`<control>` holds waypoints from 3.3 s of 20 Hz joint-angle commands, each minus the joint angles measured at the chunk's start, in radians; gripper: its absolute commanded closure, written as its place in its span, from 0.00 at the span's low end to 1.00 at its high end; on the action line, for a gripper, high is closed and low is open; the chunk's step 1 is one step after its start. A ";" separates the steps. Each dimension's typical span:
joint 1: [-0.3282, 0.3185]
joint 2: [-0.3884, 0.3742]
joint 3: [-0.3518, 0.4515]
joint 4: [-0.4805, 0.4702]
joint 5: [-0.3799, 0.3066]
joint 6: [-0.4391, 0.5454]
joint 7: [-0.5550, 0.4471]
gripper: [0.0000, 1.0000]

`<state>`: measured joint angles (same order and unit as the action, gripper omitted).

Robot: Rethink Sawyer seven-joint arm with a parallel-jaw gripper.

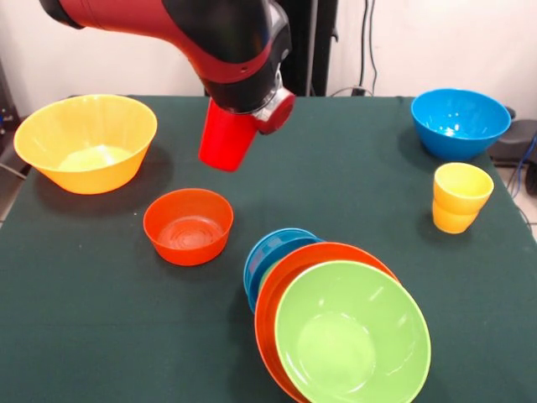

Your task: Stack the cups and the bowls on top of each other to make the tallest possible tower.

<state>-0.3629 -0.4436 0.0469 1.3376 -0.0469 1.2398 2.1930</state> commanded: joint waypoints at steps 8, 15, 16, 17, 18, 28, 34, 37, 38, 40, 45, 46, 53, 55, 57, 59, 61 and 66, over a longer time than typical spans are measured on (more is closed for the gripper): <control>-0.020 0.037 0.091 -0.108 -0.207 -0.187 -0.224 0.00; -0.029 0.025 0.104 -0.090 -0.237 -0.204 -0.231 0.00; -0.031 0.022 0.106 -0.084 -0.242 -0.208 -0.231 0.00; -0.032 0.019 0.107 -0.078 -0.245 -0.215 -0.227 0.00; -0.032 0.016 0.108 -0.071 -0.247 -0.222 -0.222 0.00; -0.028 0.009 0.099 -0.047 -0.261 -0.274 -0.192 0.00; -0.026 0.018 0.098 -0.050 -0.260 -0.280 -0.188 0.00; -0.023 0.016 0.098 -0.048 -0.256 -0.284 -0.180 0.00; -0.021 0.014 0.098 -0.047 -0.254 -0.285 -0.177 0.00; -0.016 0.009 0.103 -0.042 -0.261 -0.330 -0.172 0.00; -0.006 0.014 0.119 -0.036 -0.233 -0.354 -0.141 0.00; -0.004 0.012 0.124 -0.036 -0.223 -0.349 -0.136 0.00; 0.014 -0.061 0.138 -0.012 -0.166 -0.268 -0.114 0.00; 0.016 -0.087 0.142 0.000 -0.161 -0.270 -0.113 0.00; 0.020 -0.107 0.146 0.010 -0.148 -0.260 -0.097 0.00; 0.026 -0.122 0.149 0.015 -0.135 -0.249 -0.081 0.00; 0.031 -0.128 0.152 0.011 -0.121 -0.237 -0.067 0.00; 0.048 -0.134 0.152 0.010 -0.092 -0.234 -0.030 0.00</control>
<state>-0.3503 -0.5609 0.0982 1.2924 -0.1662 0.9667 2.1930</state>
